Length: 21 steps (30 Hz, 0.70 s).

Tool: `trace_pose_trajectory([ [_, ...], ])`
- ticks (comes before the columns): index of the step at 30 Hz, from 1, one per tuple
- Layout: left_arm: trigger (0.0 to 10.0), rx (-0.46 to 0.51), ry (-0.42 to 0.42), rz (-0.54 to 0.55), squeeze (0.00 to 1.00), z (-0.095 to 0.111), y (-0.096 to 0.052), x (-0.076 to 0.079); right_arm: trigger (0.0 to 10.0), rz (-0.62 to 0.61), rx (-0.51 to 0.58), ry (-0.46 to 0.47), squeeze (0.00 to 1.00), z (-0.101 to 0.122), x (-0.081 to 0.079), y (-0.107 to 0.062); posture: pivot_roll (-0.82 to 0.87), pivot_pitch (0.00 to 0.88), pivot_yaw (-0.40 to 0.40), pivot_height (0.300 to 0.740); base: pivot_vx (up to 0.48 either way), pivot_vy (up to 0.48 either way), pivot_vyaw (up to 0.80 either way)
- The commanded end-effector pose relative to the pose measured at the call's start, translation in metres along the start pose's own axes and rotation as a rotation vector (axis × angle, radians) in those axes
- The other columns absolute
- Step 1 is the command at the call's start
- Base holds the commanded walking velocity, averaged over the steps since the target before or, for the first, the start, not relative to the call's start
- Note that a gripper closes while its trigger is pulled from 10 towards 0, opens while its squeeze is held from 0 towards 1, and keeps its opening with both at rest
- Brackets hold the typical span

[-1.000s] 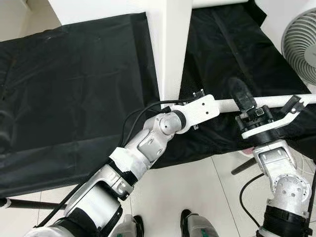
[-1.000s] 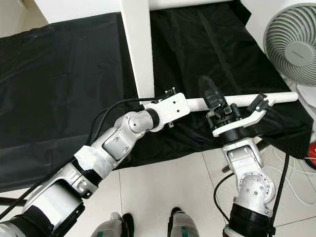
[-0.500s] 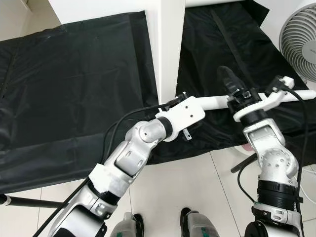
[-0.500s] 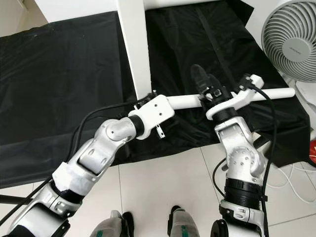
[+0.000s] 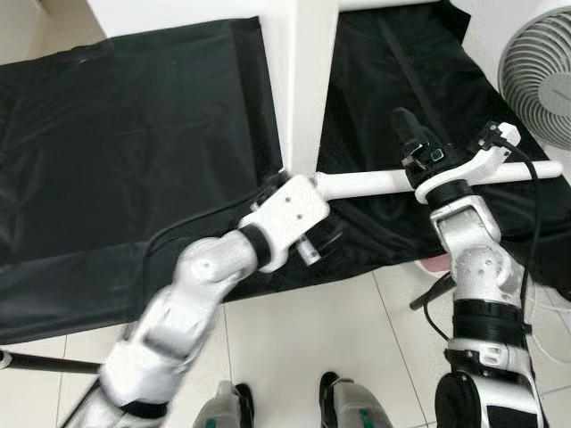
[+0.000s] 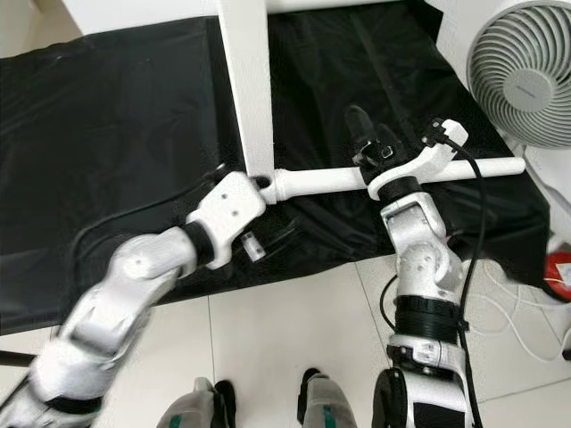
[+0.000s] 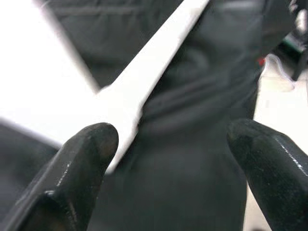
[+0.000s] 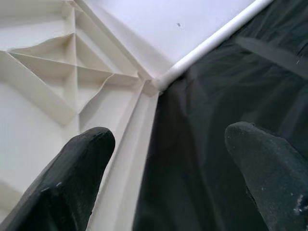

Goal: Building children table

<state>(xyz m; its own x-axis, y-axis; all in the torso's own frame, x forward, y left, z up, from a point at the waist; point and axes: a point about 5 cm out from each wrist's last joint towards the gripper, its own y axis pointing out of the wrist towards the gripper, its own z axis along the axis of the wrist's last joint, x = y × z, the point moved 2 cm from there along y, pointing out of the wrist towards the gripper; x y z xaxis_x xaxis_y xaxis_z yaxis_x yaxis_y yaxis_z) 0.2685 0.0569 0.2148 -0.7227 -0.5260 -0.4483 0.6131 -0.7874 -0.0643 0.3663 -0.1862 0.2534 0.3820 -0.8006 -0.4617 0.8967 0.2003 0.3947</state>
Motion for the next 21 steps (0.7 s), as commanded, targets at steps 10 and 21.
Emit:
trace_pose_trajectory([
  [10,10.0,-0.126,-0.080,0.292,0.00,-0.021,-0.016,-0.037,10.0,0.044,-0.058,-0.063,0.00,-0.019,-0.006,0.001,-0.03,0.164,0.028,0.740,0.000,0.000,0.00],
  [21,10.0,-0.149,-0.114,0.511,0.00,-0.020,0.004,-0.051,10.0,0.110,-0.128,-0.150,0.38,-0.037,-0.014,-0.011,-0.03,0.156,0.019,0.740,0.000,0.000,0.00],
])
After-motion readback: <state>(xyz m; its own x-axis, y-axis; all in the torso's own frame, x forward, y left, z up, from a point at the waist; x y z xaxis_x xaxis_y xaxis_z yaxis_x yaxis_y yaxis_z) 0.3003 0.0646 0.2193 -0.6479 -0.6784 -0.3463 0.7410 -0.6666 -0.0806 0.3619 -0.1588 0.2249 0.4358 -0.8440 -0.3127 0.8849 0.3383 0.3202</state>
